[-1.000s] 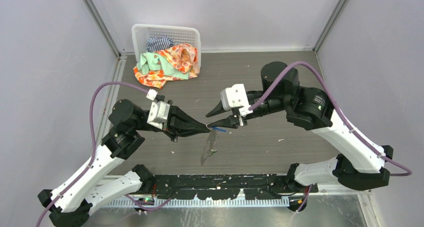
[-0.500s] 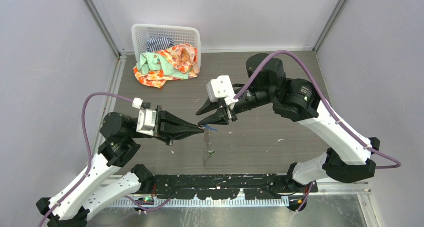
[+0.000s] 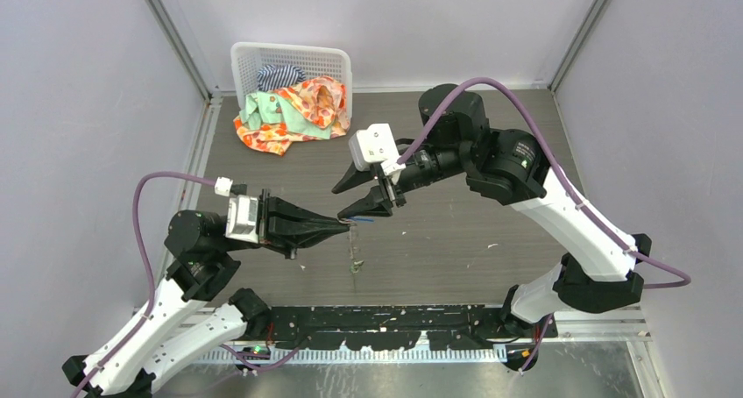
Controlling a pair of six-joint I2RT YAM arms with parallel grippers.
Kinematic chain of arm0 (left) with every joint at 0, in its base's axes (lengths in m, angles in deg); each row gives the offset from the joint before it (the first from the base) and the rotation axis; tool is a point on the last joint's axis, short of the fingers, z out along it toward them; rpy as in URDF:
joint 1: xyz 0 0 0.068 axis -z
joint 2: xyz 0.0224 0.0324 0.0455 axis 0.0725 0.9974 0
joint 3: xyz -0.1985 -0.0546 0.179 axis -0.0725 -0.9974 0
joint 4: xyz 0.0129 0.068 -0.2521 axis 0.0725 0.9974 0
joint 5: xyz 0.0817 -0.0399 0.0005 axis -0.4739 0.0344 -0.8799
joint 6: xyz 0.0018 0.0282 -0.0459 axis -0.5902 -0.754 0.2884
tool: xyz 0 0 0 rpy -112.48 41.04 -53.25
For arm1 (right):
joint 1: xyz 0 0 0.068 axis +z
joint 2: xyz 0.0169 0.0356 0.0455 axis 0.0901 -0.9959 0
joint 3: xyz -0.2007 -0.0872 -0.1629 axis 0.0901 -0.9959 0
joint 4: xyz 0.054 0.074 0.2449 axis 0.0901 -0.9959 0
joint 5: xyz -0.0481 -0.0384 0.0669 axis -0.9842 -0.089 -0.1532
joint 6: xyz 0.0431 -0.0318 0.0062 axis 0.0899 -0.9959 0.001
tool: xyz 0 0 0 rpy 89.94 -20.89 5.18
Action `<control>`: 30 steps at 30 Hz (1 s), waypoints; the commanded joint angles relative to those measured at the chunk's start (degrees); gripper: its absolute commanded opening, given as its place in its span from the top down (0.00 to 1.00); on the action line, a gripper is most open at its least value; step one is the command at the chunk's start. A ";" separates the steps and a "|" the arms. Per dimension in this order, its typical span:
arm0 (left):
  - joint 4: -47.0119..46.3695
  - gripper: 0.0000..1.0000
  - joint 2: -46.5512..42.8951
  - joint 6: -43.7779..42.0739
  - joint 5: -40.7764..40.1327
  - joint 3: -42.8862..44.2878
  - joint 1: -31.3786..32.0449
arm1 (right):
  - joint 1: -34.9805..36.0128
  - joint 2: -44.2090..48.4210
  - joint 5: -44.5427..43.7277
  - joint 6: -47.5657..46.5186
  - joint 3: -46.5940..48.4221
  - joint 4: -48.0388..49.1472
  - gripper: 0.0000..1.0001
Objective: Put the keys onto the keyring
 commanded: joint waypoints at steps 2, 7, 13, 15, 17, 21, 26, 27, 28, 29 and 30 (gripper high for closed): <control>-5.26 1.00 -0.88 1.25 -2.16 0.04 0.02 | 0.16 -0.50 -0.44 0.86 1.37 2.21 0.53; -5.35 1.00 -1.07 1.24 -2.19 -0.38 0.02 | 0.17 -1.12 0.20 -0.44 1.87 0.99 0.52; -5.08 1.00 -1.50 1.20 -2.11 -0.50 0.02 | 0.16 -1.65 1.04 -1.99 4.08 -1.66 0.52; -5.08 1.00 -1.59 1.16 -2.12 -0.66 0.02 | 0.08 -1.61 1.00 -2.12 4.53 -2.05 0.52; -5.08 1.00 -1.69 1.17 -2.16 -0.81 0.02 | 0.04 -1.64 0.99 -2.10 4.81 -2.22 0.52; -4.96 1.00 -1.84 1.08 -2.11 -0.95 -0.03 | -0.01 -1.56 0.99 -1.86 4.80 -2.12 0.52; -4.49 1.00 -1.96 0.95 -2.15 -0.78 -0.13 | -0.32 -1.26 1.19 -0.19 4.41 -0.10 0.52; -4.43 1.00 -1.96 0.97 -2.03 -0.77 -0.15 | -0.28 -1.22 1.27 0.22 4.09 0.76 0.52; -4.39 1.00 -1.98 0.99 -2.04 -0.70 -0.15 | -0.30 -1.09 1.25 0.70 3.63 1.34 0.52; -4.30 1.00 -1.96 0.99 -1.94 -0.64 -0.15 | -0.39 -1.06 1.24 1.22 3.36 2.10 0.52; -4.25 1.00 -1.96 0.98 -1.90 -0.60 -0.15 | -0.41 -1.05 1.24 1.57 3.22 2.76 0.52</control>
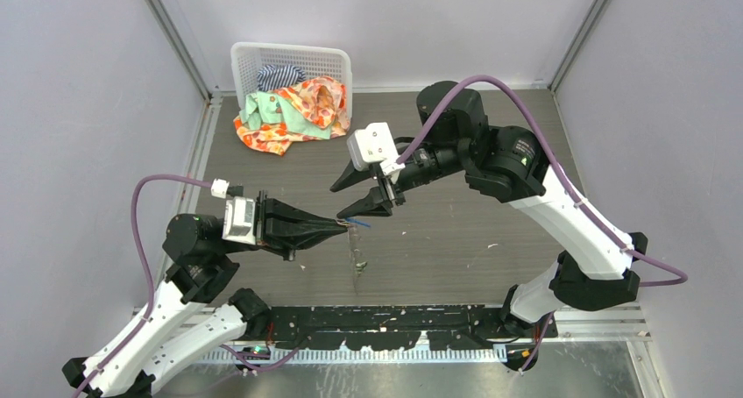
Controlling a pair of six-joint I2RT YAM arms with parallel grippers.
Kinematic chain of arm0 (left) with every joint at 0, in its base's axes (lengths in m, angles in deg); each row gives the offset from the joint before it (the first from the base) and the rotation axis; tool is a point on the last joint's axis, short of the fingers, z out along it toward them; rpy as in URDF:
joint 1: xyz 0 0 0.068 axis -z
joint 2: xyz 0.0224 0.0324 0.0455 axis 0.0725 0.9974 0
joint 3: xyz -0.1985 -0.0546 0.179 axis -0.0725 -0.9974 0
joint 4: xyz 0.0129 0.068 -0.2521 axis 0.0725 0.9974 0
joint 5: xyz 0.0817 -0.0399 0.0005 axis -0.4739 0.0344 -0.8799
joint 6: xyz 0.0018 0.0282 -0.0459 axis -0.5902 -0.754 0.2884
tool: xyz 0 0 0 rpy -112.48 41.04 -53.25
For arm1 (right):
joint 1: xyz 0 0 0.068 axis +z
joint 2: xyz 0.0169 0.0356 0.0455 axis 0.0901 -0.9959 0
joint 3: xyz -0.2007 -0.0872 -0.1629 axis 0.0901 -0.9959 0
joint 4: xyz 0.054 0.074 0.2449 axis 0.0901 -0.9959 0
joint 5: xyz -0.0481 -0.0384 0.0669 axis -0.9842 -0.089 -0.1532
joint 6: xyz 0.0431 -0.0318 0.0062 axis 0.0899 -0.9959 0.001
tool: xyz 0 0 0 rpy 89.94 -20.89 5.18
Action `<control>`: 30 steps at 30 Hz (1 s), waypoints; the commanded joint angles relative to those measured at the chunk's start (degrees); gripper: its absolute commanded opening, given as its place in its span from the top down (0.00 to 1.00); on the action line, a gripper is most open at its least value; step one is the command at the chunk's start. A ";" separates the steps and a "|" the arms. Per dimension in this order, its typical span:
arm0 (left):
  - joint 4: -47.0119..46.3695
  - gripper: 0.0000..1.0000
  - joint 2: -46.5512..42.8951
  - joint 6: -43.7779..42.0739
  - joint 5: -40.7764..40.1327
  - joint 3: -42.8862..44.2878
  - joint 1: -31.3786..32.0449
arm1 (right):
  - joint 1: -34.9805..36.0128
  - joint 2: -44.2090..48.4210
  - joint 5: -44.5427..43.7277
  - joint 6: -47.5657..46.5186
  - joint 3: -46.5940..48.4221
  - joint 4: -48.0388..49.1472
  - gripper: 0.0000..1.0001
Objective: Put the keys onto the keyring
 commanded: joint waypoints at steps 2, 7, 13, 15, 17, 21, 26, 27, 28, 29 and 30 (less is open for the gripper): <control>-3.57 1.00 -0.72 -0.25 -0.86 0.37 -0.15 | -0.37 0.29 0.62 2.78 0.49 4.80 0.52; -3.56 1.00 -0.97 -0.26 -0.80 0.30 -0.29 | -0.63 0.42 -1.08 3.83 0.36 6.26 0.51; -3.57 1.00 -1.15 -0.26 -0.88 0.36 -0.42 | -0.81 0.12 -1.48 3.95 1.00 5.47 0.50; -3.49 1.00 -1.15 -0.26 -1.16 0.37 -0.48 | -0.82 0.08 -3.47 4.32 1.57 5.54 0.49; -3.32 1.00 -1.24 -0.30 -1.62 0.44 -0.66 | -1.29 0.60 -5.65 4.83 2.01 5.79 0.49; -2.68 1.00 -1.50 -0.37 -4.35 0.45 -1.15 | -2.04 1.58 -11.26 9.02 5.41 3.11 0.44; -2.00 1.00 -1.33 0.49 -8.33 0.54 -1.38 | -1.98 6.40 -11.93 10.95 2.93 2.53 0.44; -1.92 1.00 -1.25 0.60 -8.62 0.54 -1.46 | -2.04 8.12 -11.71 12.44 1.05 4.09 0.44; -1.84 1.00 -1.24 0.61 -8.99 0.61 -1.52 | -2.06 9.60 -10.97 13.70 -0.64 5.28 0.44; -1.74 1.00 -1.18 0.81 -9.44 0.67 -1.55 | -2.06 10.78 -9.98 15.20 -2.03 6.27 0.44; -1.65 1.00 -1.09 0.92 -9.64 0.78 -1.60 | -2.04 11.65 -8.71 17.03 -3.06 6.92 0.45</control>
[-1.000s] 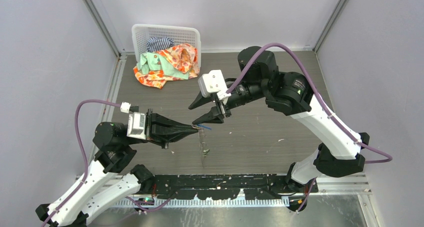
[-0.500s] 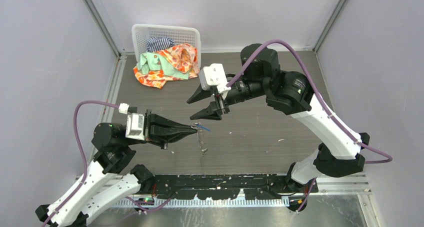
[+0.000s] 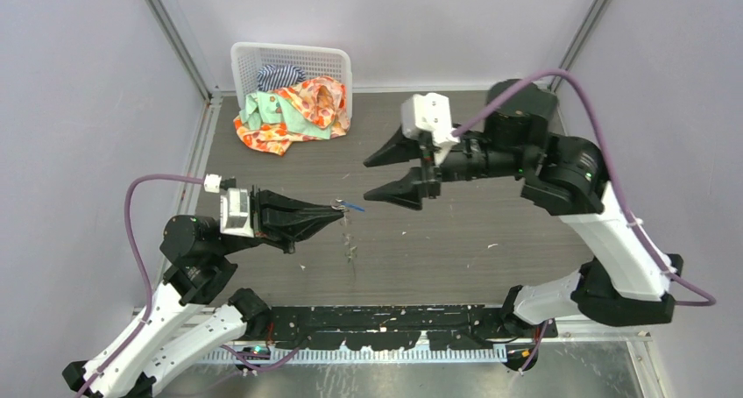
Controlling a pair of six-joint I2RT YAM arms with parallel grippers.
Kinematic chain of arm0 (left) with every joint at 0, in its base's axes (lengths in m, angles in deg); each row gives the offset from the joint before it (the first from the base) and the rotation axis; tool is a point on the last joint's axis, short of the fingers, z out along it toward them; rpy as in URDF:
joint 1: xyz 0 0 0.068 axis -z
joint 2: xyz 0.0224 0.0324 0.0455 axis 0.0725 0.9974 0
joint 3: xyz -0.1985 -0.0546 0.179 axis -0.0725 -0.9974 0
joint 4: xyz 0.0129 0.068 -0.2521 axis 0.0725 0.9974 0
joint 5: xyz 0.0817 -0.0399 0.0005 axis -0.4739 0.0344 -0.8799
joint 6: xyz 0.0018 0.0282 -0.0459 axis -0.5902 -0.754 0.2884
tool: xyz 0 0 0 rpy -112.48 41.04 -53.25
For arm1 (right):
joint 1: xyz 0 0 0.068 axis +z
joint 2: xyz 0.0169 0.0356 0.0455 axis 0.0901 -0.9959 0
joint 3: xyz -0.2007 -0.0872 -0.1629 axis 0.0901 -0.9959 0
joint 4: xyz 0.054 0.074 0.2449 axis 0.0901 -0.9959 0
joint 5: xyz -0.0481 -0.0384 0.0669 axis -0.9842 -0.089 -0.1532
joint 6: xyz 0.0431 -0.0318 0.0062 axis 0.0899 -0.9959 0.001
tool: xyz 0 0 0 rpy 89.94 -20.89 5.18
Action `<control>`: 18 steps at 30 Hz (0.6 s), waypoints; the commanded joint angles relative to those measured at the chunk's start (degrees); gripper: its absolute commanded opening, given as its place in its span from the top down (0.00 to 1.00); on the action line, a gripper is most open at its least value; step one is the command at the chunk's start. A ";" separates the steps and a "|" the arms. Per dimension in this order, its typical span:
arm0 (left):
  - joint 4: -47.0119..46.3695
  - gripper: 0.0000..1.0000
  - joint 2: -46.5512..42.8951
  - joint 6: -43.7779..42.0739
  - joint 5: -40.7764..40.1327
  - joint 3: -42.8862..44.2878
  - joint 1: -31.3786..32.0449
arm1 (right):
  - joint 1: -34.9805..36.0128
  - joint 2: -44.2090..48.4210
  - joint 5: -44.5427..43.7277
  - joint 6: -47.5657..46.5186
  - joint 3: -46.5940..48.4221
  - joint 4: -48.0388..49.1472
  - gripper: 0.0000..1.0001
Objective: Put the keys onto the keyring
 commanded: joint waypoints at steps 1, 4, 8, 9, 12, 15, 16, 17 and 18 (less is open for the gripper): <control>-2.08 1.00 -0.24 0.76 -3.90 0.87 -0.42 | 0.10 6.07 2.93 8.54 -3.90 5.02 0.47; -2.16 1.00 0.04 1.06 -4.99 1.20 -0.58 | 0.13 6.03 5.70 13.96 -5.33 4.71 0.52; -1.99 1.00 -0.03 1.93 -6.91 1.42 -1.23 | 0.06 4.54 8.19 21.09 -7.43 5.42 0.56; -1.87 1.00 -0.07 2.10 -7.08 1.50 -1.36 | 0.10 3.89 8.79 22.28 -7.80 5.67 0.57; -1.64 1.00 -0.13 2.41 -6.46 1.59 -1.56 | 0.09 2.47 9.90 24.36 -8.05 6.48 0.56; -1.49 1.00 -0.21 2.43 -6.06 1.59 -1.57 | -0.06 0.94 10.67 25.34 -6.86 6.45 0.55; -1.46 1.00 -0.21 2.40 -6.04 1.60 -1.63 | -0.26 0.44 11.20 25.70 -6.26 6.13 0.55; -1.54 1.00 -0.28 2.42 -6.01 1.67 -1.65 | -0.41 -0.10 11.68 25.94 -5.76 5.67 0.55; -1.55 1.00 -0.30 2.43 -5.82 1.75 -1.72 | -0.56 -0.59 11.97 26.02 -5.39 5.22 0.54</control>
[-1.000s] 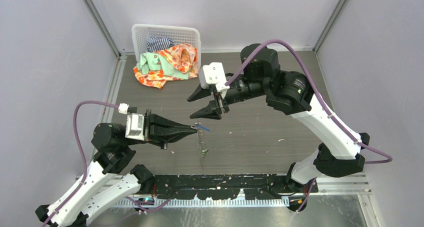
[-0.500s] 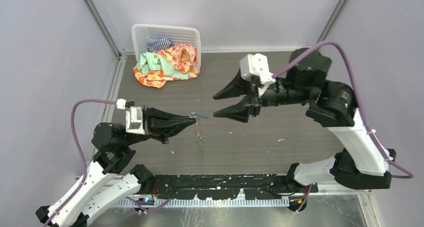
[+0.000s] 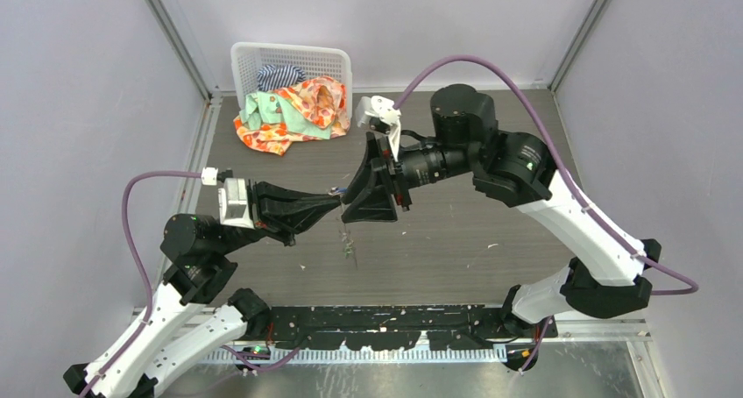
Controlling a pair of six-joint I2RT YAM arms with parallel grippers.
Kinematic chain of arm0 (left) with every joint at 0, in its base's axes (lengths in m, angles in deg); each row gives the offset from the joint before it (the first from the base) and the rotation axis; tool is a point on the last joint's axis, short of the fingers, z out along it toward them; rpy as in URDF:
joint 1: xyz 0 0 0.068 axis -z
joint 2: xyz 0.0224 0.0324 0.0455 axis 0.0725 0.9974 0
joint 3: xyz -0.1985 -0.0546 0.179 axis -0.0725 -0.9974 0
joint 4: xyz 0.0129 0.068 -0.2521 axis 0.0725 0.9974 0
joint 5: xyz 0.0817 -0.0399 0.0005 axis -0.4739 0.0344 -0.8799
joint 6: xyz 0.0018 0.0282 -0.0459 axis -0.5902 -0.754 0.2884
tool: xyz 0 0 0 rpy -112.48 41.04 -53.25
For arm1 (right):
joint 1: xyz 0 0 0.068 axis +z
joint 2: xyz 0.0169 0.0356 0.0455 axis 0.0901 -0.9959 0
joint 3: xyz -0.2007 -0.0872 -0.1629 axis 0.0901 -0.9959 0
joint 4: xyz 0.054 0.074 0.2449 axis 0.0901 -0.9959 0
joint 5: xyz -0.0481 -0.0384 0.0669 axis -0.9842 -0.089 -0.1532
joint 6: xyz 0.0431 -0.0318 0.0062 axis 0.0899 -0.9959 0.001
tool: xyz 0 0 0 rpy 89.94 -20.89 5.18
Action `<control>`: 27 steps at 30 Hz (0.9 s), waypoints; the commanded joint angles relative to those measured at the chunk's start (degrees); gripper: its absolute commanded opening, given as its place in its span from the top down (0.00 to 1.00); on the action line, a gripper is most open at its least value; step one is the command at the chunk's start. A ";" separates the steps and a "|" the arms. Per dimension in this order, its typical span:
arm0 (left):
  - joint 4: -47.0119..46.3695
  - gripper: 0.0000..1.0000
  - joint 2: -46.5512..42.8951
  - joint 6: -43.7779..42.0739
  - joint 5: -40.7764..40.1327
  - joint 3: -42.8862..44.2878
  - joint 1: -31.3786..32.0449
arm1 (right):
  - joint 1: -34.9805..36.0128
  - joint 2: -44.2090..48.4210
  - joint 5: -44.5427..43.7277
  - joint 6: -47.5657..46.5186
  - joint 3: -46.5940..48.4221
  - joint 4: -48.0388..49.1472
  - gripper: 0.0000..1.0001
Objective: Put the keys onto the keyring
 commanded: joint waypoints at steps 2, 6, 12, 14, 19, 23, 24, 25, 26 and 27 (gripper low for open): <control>-2.38 1.00 -0.37 0.68 -0.34 1.77 -0.61 | -0.71 -0.47 3.13 3.49 2.83 0.10 0.54; -2.42 1.00 -0.37 0.66 -0.10 1.86 -0.63 | -1.24 -0.04 3.30 3.20 2.36 -0.41 0.55; -2.48 1.00 -0.19 0.66 0.04 2.03 -0.71 | -1.45 0.95 3.12 1.40 1.93 -1.77 0.55; -2.48 1.00 -0.15 0.66 0.21 2.12 -0.71 | -1.49 0.88 2.76 -0.39 2.98 -3.44 0.56; -2.42 1.00 -0.10 0.66 0.45 2.21 -0.69 | -1.72 2.24 0.02 -3.99 4.07 -3.76 0.56; -2.29 1.00 -0.02 0.73 0.75 2.30 -0.80 | -1.73 2.79 -1.51 -7.45 3.43 -1.91 0.55; -2.32 1.00 0.03 0.73 0.75 2.30 -0.80 | -1.78 2.68 -1.35 -8.08 3.25 -1.51 0.55; -2.33 1.00 0.13 0.70 0.75 2.38 -0.80 | -1.75 2.52 -1.16 -8.40 3.17 -1.04 0.55; -2.33 1.00 0.12 0.74 0.82 2.39 -0.80 | -1.80 2.27 -0.94 -8.83 3.26 -0.75 0.55; -2.29 1.00 0.08 0.74 0.88 2.43 -0.87 | -1.79 2.01 -0.74 -9.25 3.49 -0.64 0.55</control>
